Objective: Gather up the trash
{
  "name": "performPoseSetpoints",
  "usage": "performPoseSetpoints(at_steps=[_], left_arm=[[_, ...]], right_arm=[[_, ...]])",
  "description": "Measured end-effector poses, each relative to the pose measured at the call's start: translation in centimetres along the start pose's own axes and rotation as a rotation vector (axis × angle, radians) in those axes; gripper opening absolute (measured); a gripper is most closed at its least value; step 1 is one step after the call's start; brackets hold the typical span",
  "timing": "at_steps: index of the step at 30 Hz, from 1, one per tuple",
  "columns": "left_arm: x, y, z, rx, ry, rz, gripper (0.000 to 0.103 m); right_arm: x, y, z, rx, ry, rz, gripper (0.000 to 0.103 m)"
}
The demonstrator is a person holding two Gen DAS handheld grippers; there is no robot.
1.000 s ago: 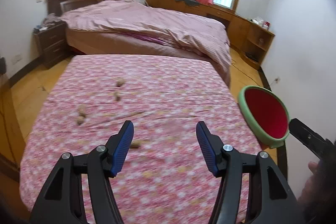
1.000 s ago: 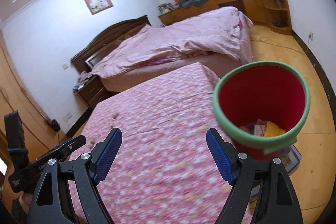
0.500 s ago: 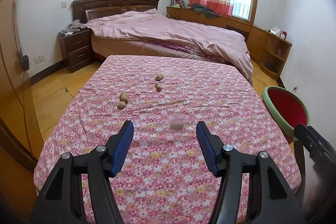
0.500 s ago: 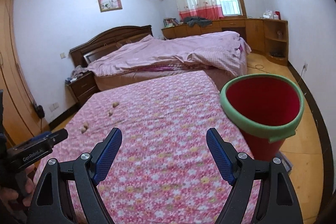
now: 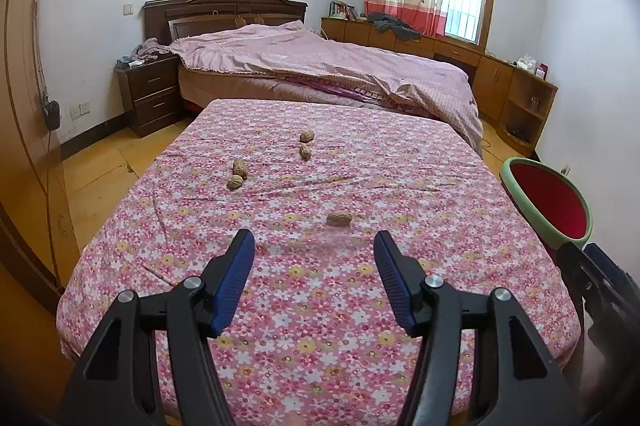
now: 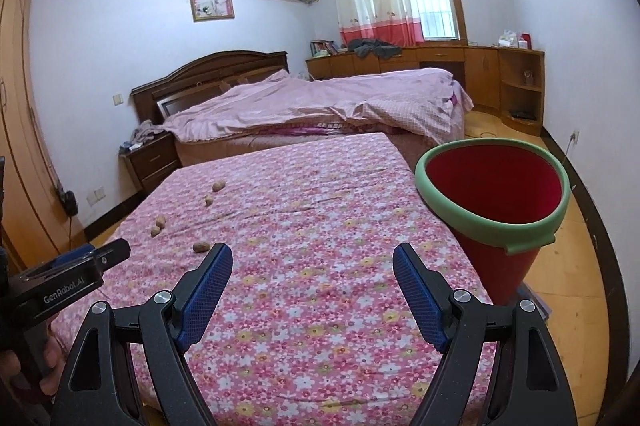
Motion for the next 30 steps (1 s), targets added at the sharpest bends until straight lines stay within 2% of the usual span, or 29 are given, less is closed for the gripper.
performPoseSetpoints(at_steps=[30], left_arm=[[-0.88,-0.13,0.29,0.024,0.02,0.02,0.062]], right_arm=[[-0.05,-0.31,0.32,-0.006,-0.006,0.002,0.083]])
Point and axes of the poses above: each gripper's, at about its wrist camera, not at the fingertips, and z roughly against the way its jaws point, x to its right, y to its top, the point moved 5 cm from there along -z, roughly the way its jaws point, and after that the axes turned 8 degrees about -z, right-handed, at the moved point
